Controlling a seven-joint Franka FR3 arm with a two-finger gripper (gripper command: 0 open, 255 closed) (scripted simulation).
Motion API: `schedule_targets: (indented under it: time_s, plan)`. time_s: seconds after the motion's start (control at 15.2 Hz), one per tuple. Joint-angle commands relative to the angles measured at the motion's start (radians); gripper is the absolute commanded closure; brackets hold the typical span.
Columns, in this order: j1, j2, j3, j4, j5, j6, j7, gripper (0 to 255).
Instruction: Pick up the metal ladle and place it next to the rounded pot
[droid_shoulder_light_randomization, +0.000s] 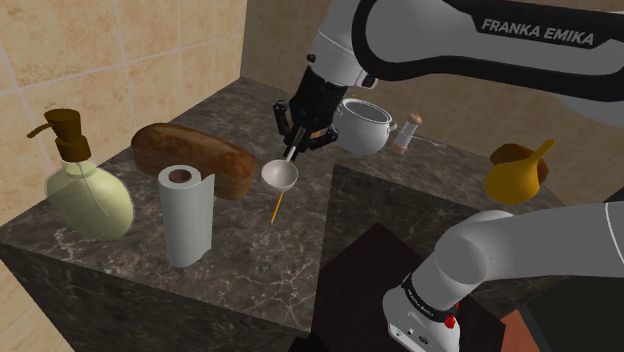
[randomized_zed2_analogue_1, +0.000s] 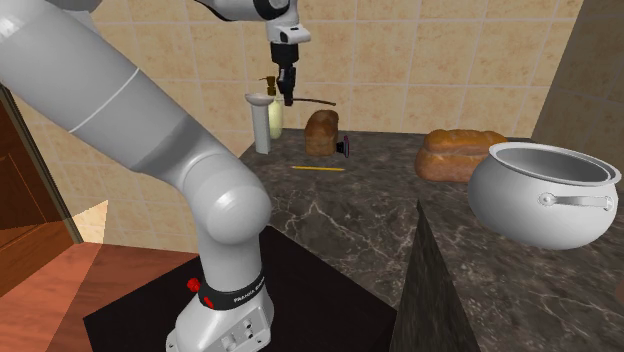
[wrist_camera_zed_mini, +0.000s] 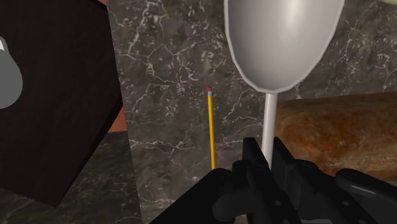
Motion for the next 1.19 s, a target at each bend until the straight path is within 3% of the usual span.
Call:
schedule_targets:
  time_s: [0.0, 0.2, 0.66, 1.12]
  plan:
    - [-0.004, 0.003, -0.006, 0.03, -0.007, -0.027, 0.005, 255]
    - [-0.006, 0.005, -0.013, 0.058, -0.014, -0.053, 0.008, 255]
    - [-0.01, -0.101, -0.19, -0.062, -0.049, -0.091, -0.167, 255]
    - [-0.053, -0.153, -0.355, -0.129, -0.124, -0.119, -0.338, 255]
